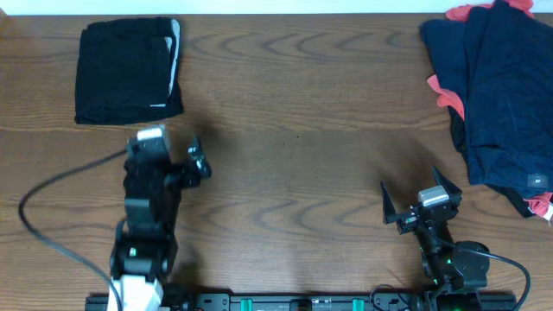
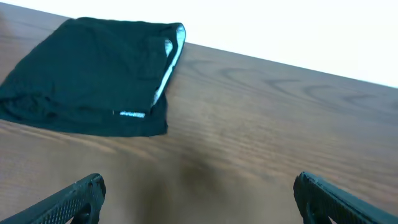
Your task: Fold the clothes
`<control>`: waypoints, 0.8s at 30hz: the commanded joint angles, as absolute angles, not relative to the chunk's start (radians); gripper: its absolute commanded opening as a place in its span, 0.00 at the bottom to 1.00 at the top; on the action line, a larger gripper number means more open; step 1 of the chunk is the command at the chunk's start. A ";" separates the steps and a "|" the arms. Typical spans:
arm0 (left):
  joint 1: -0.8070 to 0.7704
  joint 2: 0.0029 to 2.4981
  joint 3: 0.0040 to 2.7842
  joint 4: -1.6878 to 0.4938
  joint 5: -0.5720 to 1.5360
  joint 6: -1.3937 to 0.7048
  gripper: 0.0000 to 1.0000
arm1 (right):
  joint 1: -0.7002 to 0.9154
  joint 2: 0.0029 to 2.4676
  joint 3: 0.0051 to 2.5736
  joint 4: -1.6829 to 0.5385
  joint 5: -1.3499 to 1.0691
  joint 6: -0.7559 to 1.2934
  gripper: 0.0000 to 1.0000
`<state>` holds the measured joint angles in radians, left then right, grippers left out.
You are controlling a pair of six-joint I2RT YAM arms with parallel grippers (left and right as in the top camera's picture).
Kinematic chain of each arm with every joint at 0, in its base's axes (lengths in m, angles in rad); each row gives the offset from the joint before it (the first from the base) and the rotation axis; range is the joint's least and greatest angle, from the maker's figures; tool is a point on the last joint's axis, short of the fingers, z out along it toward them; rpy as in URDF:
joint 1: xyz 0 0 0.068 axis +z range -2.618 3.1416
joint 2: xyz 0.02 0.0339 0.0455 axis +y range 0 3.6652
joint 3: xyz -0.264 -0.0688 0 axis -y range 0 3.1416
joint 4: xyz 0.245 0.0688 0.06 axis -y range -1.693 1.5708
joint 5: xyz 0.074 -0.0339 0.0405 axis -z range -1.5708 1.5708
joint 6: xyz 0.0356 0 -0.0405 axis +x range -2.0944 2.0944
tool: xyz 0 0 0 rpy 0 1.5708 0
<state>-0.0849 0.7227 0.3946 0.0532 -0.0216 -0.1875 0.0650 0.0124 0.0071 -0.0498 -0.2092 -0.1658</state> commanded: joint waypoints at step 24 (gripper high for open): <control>-0.054 0.120 0.067 0.070 -0.024 -0.132 0.98 | 0.073 0.007 0.006 -0.055 -0.210 -0.173 0.99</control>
